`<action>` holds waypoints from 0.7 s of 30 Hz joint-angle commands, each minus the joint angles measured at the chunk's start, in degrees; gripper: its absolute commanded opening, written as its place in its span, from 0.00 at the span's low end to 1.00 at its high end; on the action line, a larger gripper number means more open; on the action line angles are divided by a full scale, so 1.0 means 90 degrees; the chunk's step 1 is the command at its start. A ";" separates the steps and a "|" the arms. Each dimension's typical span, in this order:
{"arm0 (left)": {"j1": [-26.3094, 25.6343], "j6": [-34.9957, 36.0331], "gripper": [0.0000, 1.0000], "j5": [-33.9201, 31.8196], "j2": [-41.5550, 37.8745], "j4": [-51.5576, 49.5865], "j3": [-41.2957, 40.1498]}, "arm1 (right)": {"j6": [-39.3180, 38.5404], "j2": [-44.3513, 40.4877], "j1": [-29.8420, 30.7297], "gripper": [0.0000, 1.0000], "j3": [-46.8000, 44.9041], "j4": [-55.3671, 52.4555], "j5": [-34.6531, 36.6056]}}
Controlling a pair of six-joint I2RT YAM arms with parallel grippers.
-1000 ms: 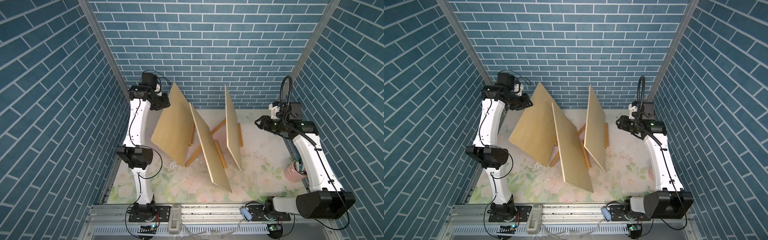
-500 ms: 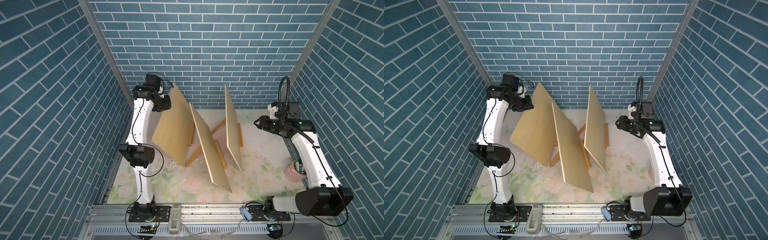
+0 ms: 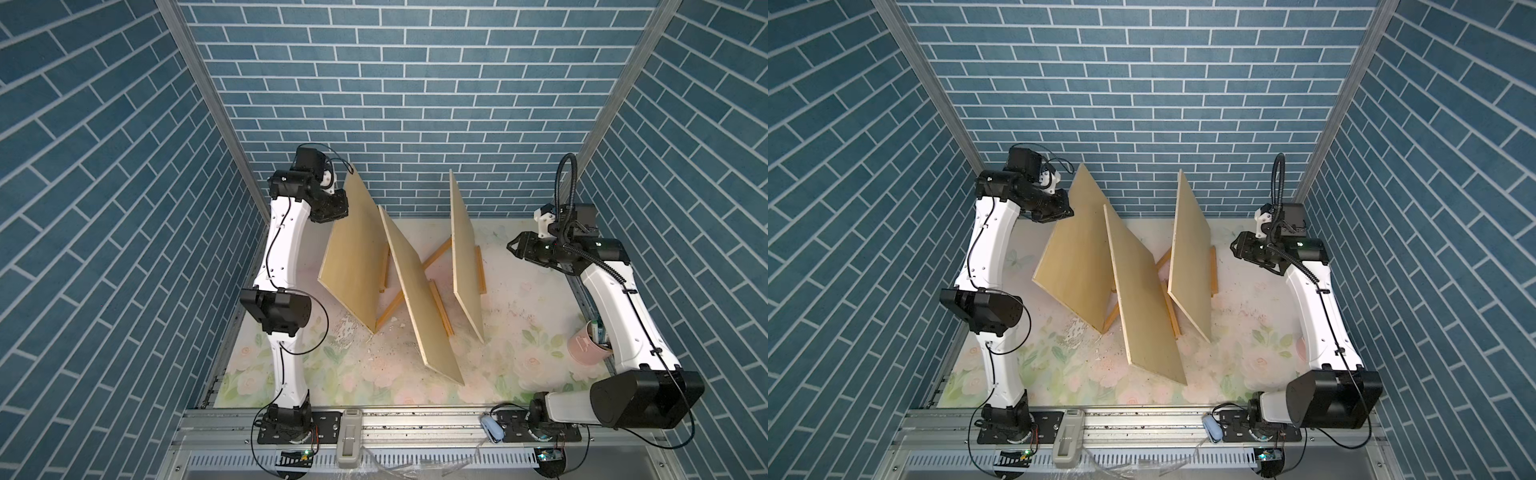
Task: Disassemble the easel
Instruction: Pick up the drawing board from the easel.
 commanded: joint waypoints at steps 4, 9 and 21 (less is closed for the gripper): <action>-0.0041 0.0030 0.00 -0.0255 0.0040 0.0006 0.0018 | -0.0107 0.0043 0.0027 0.53 0.0001 0.0000 -0.0081; -0.0166 0.0104 0.00 -0.0257 -0.0206 0.0138 0.0018 | -0.0107 -0.0001 0.0027 0.53 -0.0098 0.0051 -0.0090; -0.0303 -0.0038 0.00 -0.0391 -0.1151 0.0461 0.0018 | -0.0107 -0.0133 0.0027 0.52 -0.0242 0.0112 -0.0149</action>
